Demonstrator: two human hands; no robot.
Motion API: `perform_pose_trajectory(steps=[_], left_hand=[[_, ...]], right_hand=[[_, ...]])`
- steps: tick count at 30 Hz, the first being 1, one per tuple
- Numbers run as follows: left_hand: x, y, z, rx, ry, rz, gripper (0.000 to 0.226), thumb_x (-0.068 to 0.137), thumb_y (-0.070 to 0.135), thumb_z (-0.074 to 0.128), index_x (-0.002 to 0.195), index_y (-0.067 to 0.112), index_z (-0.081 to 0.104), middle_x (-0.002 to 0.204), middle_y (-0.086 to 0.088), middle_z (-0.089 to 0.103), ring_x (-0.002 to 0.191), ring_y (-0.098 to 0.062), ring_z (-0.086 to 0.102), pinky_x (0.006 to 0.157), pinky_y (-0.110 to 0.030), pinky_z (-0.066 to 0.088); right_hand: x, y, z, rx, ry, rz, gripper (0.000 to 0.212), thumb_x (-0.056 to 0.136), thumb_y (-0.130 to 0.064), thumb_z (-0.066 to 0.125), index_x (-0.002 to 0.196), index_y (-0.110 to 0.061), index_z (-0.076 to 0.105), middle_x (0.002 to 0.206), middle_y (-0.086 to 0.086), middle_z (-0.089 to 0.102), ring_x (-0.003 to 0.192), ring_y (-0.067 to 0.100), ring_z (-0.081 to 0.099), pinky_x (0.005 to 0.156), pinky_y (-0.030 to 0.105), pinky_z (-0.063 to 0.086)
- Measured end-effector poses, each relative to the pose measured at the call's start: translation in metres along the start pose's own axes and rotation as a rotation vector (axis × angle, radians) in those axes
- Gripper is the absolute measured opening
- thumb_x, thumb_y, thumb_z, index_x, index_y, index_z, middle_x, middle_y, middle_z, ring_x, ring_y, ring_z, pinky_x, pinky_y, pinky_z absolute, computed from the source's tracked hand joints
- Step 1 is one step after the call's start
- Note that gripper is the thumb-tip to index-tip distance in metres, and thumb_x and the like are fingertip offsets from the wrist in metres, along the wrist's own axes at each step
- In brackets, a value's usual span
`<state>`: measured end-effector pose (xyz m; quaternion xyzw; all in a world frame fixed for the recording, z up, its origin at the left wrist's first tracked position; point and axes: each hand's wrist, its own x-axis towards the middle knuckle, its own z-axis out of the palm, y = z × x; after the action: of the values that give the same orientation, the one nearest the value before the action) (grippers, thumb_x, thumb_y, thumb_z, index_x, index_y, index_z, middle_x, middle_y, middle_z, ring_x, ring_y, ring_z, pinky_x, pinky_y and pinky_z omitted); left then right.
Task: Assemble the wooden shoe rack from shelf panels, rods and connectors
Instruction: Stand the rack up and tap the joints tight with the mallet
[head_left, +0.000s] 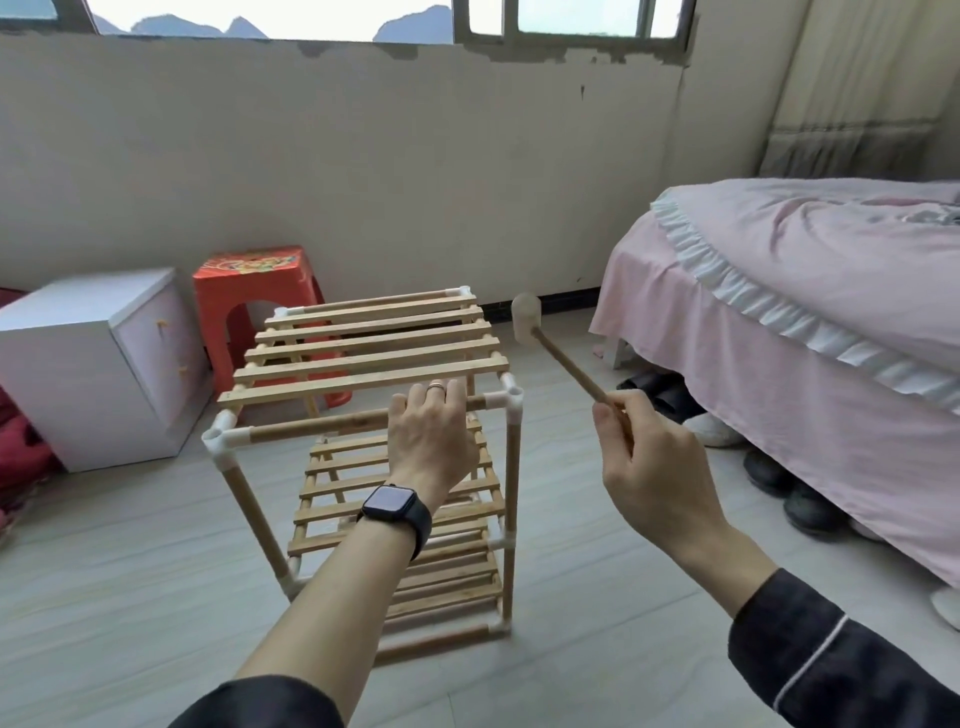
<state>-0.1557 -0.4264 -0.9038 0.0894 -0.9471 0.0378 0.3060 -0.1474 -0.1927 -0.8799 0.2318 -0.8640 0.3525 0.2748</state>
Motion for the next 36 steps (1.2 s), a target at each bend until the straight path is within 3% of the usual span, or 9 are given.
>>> perform_pose_trajectory(steps=[4,8,12,15,19,26,29,32,36], left_hand=[[0.001,0.000,-0.001,-0.022,-0.038,-0.016,0.024,0.077,0.018,0.060,0.101,0.017,0.057,0.090,-0.002,0.065,0.083,-0.022,0.055,0.078,-0.038,0.038],[0.002,-0.004,-0.001,-0.110,-0.099,-0.006,0.025,0.082,0.042,0.057,0.101,0.026,0.051,0.093,0.006,0.058,0.087,-0.017,0.048,0.083,-0.037,0.032],[-0.005,-0.020,-0.008,-0.198,-0.130,0.049,0.033,0.090,0.063,0.032,0.090,0.032,0.043,0.085,0.011,0.048,0.081,-0.013,0.042,0.079,-0.036,0.025],[-0.017,-0.039,-0.015,-0.264,-0.097,0.071,0.047,0.095,0.067,0.019,0.081,0.031,0.046,0.076,0.012,0.048,0.075,-0.013,0.044,0.076,-0.036,0.025],[-0.030,-0.065,-0.026,-0.348,-0.081,0.045,0.062,0.095,0.064,0.013,0.071,0.027,0.056,0.064,0.012,0.047,0.067,-0.010,0.043,0.073,-0.035,0.023],[-0.043,-0.098,-0.050,-0.474,-0.221,0.004,0.044,0.086,0.052,0.028,0.054,0.038,0.055,0.048,0.008,0.047,0.054,-0.008,0.041,0.068,-0.032,0.028],[-0.042,-0.115,-0.061,-0.602,-0.304,-0.018,0.040,0.087,0.042,0.047,0.050,0.033,0.060,0.047,0.004,0.054,0.044,-0.008,0.045,0.053,-0.025,0.034],[-0.044,-0.125,-0.073,-0.645,-0.344,-0.053,0.040,0.093,0.029,0.059,0.053,0.025,0.065,0.055,0.001,0.065,0.048,-0.017,0.058,0.050,-0.038,0.048],[-0.032,-0.119,-0.090,-0.496,-0.211,-0.047,0.046,0.099,0.039,0.055,0.061,0.017,0.067,0.055,0.001,0.064,0.052,-0.019,0.062,0.057,-0.042,0.056]], right_hand=[[0.003,0.003,0.004,-0.179,-0.227,0.050,0.026,0.105,-0.039,0.044,0.085,-0.025,0.056,0.058,-0.009,0.051,0.057,0.019,0.052,0.049,0.035,0.032],[0.001,0.000,0.007,-0.057,-0.085,0.069,0.020,0.105,-0.036,0.046,0.086,-0.030,0.052,0.055,-0.008,0.053,0.051,0.008,0.052,0.046,0.025,0.028],[0.004,-0.002,0.011,-0.007,-0.058,0.137,0.021,0.104,-0.038,0.048,0.084,-0.033,0.051,0.053,-0.008,0.054,0.051,0.006,0.053,0.047,0.027,0.032],[0.005,-0.003,0.015,0.008,-0.063,0.182,0.024,0.104,-0.040,0.048,0.084,-0.028,0.055,0.056,-0.007,0.057,0.056,0.011,0.056,0.052,0.035,0.042],[0.007,-0.010,0.021,0.035,-0.057,0.176,0.025,0.104,-0.040,0.047,0.085,-0.027,0.056,0.056,-0.007,0.058,0.054,0.011,0.057,0.049,0.031,0.041],[0.008,-0.023,0.029,0.053,-0.113,0.173,0.024,0.105,-0.039,0.045,0.086,-0.028,0.054,0.060,-0.006,0.059,0.057,0.016,0.058,0.052,0.034,0.041],[0.011,-0.027,0.030,0.050,-0.131,0.187,0.024,0.106,-0.039,0.043,0.088,-0.028,0.054,0.064,-0.005,0.061,0.062,0.019,0.059,0.058,0.039,0.045],[0.016,-0.027,0.029,0.043,-0.143,0.213,0.026,0.106,-0.042,0.042,0.087,-0.028,0.054,0.067,-0.004,0.062,0.065,0.021,0.059,0.062,0.041,0.047],[0.030,-0.023,0.027,0.043,-0.132,0.261,0.026,0.106,-0.040,0.040,0.088,-0.028,0.054,0.072,-0.004,0.063,0.070,0.019,0.059,0.064,0.040,0.045]])
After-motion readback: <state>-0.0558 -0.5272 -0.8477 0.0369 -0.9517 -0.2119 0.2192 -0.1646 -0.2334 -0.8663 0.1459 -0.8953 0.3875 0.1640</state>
